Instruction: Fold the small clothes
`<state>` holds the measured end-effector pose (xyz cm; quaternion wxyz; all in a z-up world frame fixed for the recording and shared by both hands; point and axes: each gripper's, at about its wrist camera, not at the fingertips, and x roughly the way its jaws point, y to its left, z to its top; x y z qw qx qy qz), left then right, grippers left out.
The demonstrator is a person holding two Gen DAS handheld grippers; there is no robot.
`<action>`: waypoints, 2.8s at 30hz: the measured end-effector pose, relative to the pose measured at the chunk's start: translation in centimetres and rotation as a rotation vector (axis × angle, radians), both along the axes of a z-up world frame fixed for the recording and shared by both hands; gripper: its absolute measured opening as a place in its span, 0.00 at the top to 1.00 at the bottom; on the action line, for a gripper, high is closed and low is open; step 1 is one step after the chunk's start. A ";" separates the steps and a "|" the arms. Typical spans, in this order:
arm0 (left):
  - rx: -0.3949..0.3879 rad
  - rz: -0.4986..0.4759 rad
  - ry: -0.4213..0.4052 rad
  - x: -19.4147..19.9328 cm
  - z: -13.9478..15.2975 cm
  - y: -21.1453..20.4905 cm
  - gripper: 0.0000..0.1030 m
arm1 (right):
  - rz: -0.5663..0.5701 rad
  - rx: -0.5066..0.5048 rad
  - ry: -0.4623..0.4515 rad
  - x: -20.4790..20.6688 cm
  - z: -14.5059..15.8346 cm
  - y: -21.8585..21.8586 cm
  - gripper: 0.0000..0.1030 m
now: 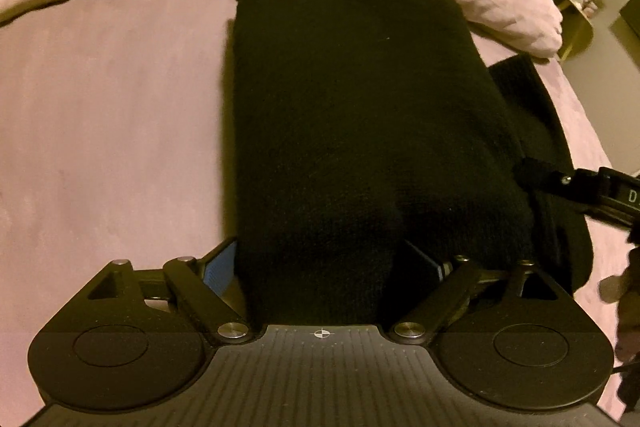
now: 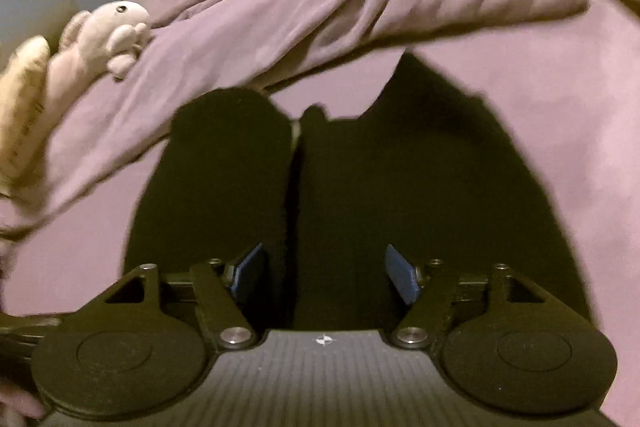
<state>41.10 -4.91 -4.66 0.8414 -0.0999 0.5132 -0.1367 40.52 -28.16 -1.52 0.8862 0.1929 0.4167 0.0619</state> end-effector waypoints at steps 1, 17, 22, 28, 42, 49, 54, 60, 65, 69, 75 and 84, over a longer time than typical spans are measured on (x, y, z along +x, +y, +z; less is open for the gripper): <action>0.003 0.001 0.001 0.0 0.0 0.0 0.10 | 0.014 0.020 0.003 0.4 -0.3 0.2 0.27; -0.023 0.025 0.058 0.4 -0.4 0.0 0.08 | 0.149 0.060 0.018 4.7 -1.0 3.5 0.38; -0.046 0.053 0.065 -0.3 -0.2 0.5 0.09 | 0.090 0.209 0.083 6.7 -2.6 3.8 0.43; -0.027 0.135 0.023 -4.3 3.3 2.6 0.13 | 0.153 -0.169 -0.176 3.2 6.5 6.6 0.79; -0.044 0.085 0.105 -3.2 0.8 -3.3 0.12 | -0.093 -0.521 -0.147 -1.5 3.1 -3.4 0.42; -0.011 0.064 0.136 -4.9 1.4 -2.9 0.12 | -0.141 -0.399 -0.127 -10.6 4.9 -4.5 0.65; -0.001 0.100 0.006 -4.1 4.8 -3.2 0.12 | -0.104 -0.285 -0.159 -11.3 4.4 -3.4 0.87; -0.024 0.058 -0.001 -2.3 4.0 -6.1 0.11 | 0.039 -0.289 -0.102 -9.1 1.0 -1.5 0.94; 0.079 0.041 0.134 -1.5 -0.7 -7.5 0.06 | 0.021 -0.395 -0.059 -8.7 -1.4 -3.2 1.00; -0.006 0.114 0.167 -3.6 -0.5 -5.1 0.07 | -0.153 -0.337 -0.054 -11.2 0.9 -4.5 0.98; 0.078 0.039 0.115 -7.9 -0.5 -4.8 0.07 | -0.410 0.277 0.069 -14.8 -1.5 -9.9 0.82; 0.118 0.018 0.031 -7.1 -1.3 -7.7 0.11 | -0.652 0.703 0.055 -14.0 -6.6 -12.4 0.50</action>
